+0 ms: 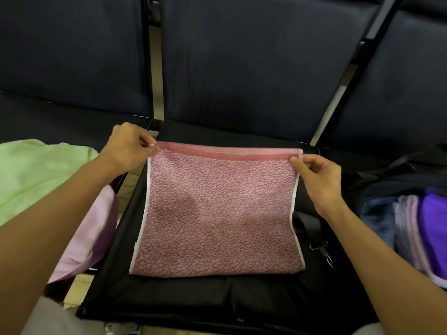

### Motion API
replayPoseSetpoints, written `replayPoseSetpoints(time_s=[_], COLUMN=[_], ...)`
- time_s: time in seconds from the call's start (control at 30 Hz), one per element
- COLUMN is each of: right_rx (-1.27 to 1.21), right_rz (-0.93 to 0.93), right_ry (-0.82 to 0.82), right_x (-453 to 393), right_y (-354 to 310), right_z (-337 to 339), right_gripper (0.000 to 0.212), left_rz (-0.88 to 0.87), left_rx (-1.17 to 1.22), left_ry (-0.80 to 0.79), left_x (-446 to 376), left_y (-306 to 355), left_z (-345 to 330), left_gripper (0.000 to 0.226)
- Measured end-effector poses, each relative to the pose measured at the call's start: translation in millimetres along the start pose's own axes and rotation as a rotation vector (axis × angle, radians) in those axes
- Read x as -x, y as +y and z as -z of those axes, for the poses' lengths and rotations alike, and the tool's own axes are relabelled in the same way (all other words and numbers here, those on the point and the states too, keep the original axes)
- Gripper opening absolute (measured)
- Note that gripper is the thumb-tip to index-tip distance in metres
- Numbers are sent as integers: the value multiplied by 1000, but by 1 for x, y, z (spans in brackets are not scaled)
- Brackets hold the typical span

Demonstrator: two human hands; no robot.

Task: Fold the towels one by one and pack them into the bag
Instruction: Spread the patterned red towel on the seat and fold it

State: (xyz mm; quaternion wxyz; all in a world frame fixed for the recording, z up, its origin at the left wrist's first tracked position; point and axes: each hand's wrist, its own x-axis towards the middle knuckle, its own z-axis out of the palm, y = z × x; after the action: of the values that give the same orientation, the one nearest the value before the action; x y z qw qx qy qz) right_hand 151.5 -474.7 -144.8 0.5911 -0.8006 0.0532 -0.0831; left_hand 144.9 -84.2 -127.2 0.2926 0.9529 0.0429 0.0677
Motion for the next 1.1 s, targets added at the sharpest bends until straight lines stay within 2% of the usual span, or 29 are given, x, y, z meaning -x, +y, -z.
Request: replayPoseSetpoints(time_s=[0.1, 0.2, 0.33, 0.5, 0.63, 0.7, 0.9, 1.0, 1.1], right_rx=[14, 8, -19, -48, -104, -87, -21, 75, 99], right_rz=[176, 277, 394, 396, 399, 430, 518, 581, 522], right_ry=[66, 162, 282, 392, 382, 363, 365, 359, 303], right_x=[5, 11, 28, 59, 86, 94, 121, 126, 125], right_y=[-16, -34, -62, -78, -88, -91, -98, -97, -94], right_z=[4, 7, 14, 19, 26, 30, 39, 44, 46], right_gripper=[7, 4, 3, 8, 0, 14, 30, 18, 11], left_rz=[-57, -128, -138, -261, -272, -240, -158, -137, -125], left_rx=[-22, -14, 30, -16, -13, 56, 307, 429, 502], left_ry=[136, 271, 390, 471, 573, 609, 611, 571, 467], left_x=[11, 26, 48, 70, 100, 112, 146, 156, 155], left_y=[15, 34, 52, 62, 67, 67, 70, 74, 74], left_z=[21, 40, 61, 77, 85, 87, 96, 96, 89], left_gripper=[12, 14, 16, 12, 11, 11, 13, 14, 14])
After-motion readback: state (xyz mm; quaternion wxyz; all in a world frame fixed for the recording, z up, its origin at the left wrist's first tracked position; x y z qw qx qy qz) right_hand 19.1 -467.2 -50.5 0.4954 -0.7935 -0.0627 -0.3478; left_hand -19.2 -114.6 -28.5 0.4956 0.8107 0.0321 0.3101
